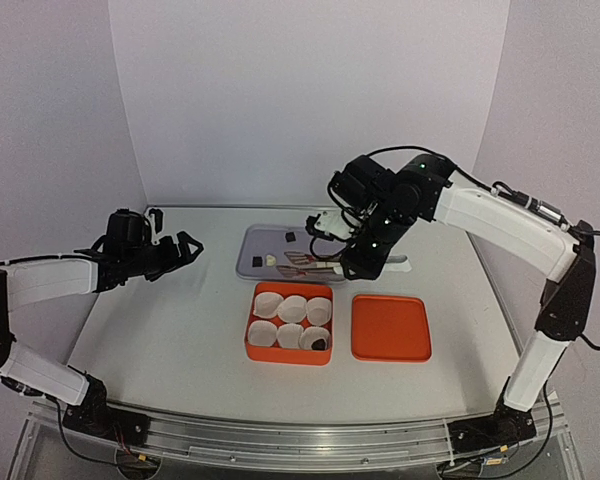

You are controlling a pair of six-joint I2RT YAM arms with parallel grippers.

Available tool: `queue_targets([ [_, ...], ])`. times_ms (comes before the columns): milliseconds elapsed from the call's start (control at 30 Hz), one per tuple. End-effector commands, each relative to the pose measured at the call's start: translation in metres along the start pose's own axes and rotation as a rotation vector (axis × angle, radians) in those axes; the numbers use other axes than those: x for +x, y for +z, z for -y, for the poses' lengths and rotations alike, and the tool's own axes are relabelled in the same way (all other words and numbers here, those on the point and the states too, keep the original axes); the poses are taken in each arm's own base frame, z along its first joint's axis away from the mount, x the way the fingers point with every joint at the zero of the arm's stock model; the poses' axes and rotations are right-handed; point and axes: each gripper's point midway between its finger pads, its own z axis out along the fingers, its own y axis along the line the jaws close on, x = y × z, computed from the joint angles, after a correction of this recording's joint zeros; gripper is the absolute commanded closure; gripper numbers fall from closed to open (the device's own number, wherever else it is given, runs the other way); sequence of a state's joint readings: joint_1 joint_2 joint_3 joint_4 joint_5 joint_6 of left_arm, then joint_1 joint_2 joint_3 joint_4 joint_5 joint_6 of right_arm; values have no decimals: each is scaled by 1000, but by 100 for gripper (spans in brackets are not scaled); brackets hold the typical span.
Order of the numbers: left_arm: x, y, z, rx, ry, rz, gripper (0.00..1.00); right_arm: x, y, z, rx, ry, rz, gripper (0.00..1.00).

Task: Pack the chocolate

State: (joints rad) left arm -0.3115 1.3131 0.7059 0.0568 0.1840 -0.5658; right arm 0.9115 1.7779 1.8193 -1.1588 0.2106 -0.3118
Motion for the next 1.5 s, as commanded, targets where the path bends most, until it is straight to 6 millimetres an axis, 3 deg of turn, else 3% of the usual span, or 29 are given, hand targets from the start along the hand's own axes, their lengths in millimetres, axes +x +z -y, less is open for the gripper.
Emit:
queue_targets([
  [0, -6, -8, 3, 2, 9, 33, 0, -48, 8, 55, 188, 172, 116, 67],
  [167, -5, -10, 0, -8, -8, 36, 0, -66, 48, 104, 288, 372, 103, 67],
  [400, -3, -15, -3, -21, -25, 44, 0, -84, 95, 131, 291, 544, 126, 67],
  [633, -1, -16, -6, -30, -37, 45, 0, -84, 129, 137, 228, 637, 124, 66],
  [1033, 0, -8, -9, -39, -40, 40, 0, -103, 158, 132, 115, 733, 184, 64],
  [1467, 5, -4, -12, -37, -51, 29, 0, -109, 191, 135, 121, 693, 181, 63],
])
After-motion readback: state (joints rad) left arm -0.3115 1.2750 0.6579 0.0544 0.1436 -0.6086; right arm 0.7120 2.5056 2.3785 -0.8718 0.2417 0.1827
